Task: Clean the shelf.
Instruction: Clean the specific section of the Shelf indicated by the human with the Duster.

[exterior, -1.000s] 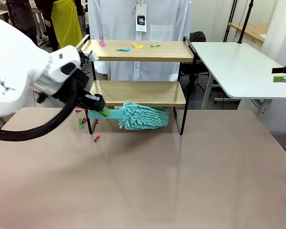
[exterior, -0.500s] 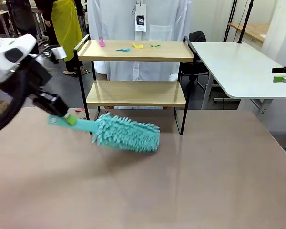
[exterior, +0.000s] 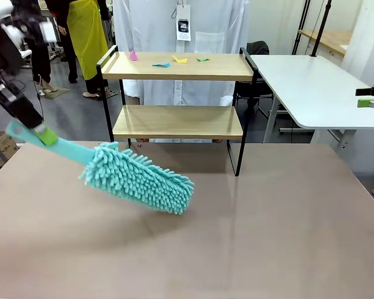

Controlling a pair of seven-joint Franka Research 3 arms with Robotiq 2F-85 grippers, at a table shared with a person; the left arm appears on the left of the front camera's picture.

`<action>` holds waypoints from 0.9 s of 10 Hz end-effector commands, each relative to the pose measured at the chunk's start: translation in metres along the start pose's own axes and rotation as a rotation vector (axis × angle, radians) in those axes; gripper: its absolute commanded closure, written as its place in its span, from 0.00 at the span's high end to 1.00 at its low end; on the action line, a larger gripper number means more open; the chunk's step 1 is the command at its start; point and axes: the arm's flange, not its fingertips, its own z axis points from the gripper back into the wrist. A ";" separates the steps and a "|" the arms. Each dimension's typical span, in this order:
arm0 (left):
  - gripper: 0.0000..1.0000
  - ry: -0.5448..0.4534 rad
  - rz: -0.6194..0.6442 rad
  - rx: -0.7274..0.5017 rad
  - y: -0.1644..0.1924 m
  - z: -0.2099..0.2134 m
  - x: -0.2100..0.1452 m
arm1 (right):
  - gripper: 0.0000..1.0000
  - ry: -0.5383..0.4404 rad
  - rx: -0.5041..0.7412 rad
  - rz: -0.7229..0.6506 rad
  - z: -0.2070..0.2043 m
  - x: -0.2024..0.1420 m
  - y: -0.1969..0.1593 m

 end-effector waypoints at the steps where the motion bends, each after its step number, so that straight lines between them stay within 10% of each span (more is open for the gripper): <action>1: 0.13 0.018 -0.068 0.028 0.012 0.016 -0.002 | 1.00 0.000 -0.001 0.004 0.000 0.003 0.002; 9: 0.13 0.011 -0.053 0.034 0.011 0.026 -0.005 | 1.00 0.000 -0.001 0.004 0.000 0.003 0.002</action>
